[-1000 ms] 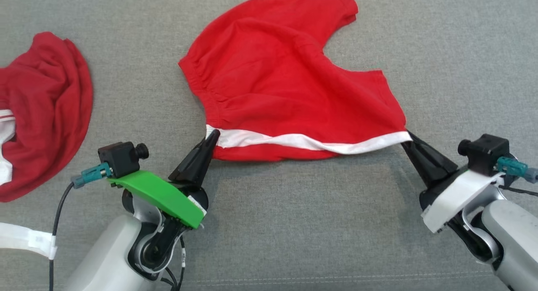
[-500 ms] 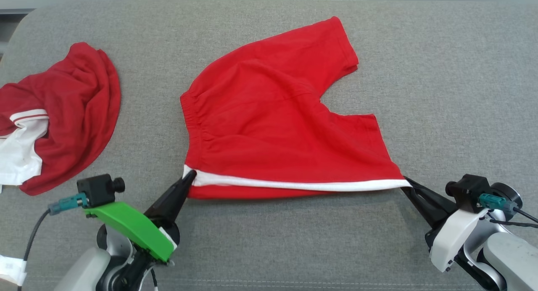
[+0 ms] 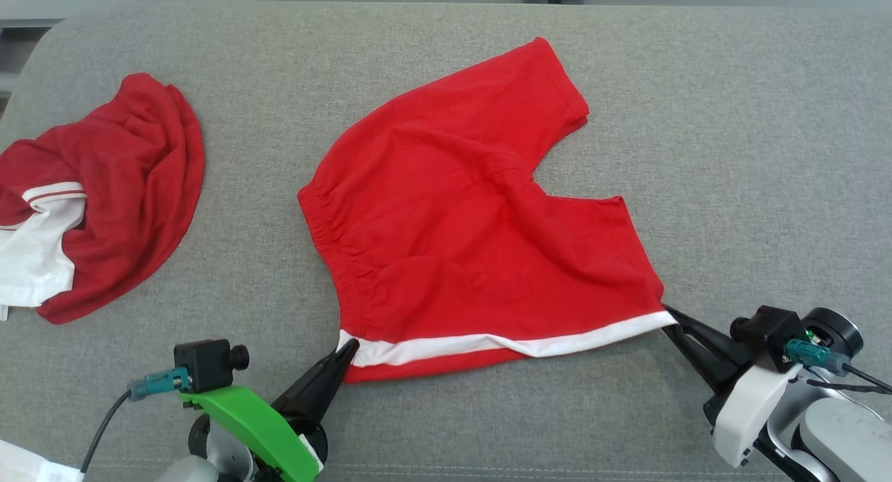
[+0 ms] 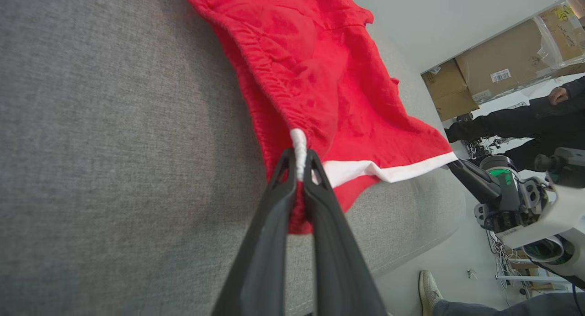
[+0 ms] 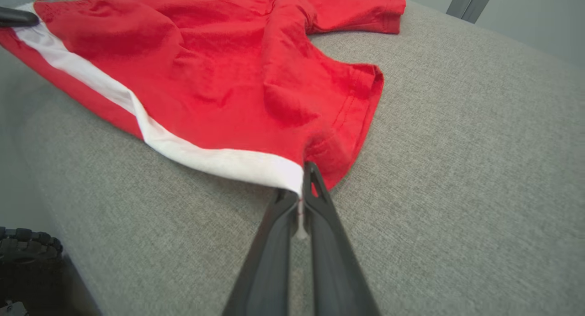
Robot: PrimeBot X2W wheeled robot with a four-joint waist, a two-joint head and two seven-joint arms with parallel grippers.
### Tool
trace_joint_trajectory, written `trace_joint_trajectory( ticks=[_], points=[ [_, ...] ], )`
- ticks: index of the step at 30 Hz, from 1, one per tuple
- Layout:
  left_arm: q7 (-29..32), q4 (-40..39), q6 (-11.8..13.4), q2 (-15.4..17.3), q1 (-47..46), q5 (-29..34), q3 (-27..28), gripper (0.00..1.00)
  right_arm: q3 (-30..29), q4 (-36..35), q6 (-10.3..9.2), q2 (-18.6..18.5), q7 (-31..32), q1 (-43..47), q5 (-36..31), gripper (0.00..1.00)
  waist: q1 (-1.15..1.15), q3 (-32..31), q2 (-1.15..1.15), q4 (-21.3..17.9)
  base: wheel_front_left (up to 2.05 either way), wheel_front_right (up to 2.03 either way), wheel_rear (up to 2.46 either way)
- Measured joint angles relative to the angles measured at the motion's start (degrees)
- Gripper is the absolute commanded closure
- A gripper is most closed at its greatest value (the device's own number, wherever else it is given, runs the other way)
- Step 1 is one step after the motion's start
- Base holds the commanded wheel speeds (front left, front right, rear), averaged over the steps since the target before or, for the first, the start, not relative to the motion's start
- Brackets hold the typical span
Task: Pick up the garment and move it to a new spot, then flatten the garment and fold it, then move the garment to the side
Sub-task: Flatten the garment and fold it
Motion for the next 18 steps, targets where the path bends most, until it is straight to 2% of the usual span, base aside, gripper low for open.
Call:
trace_joint_trajectory(
  ticks=[12,13,18],
  points=[
    [-2.6,1.6,0.0,1.6,0.2,0.4,-2.1,1.00,0.4,0.9,-0.65,-2.9,0.1,1.7,-1.4,1.00,0.00,-0.2,0.00,0.3,0.00,0.00,0.00],
    [-2.8,1.7,0.0,1.7,0.2,0.4,-2.2,0.96,0.6,1.0,-0.63,-3.2,0.2,1.7,-1.7,1.00,0.00,-0.2,0.00,0.3,0.00,0.00,0.00],
    [-3.6,2.1,0.0,1.9,0.3,0.4,-3.6,0.90,1.8,1.5,-0.58,-2.6,0.6,1.7,-2.3,1.00,0.00,-0.2,0.00,0.2,0.00,0.00,0.00]
  ],
)
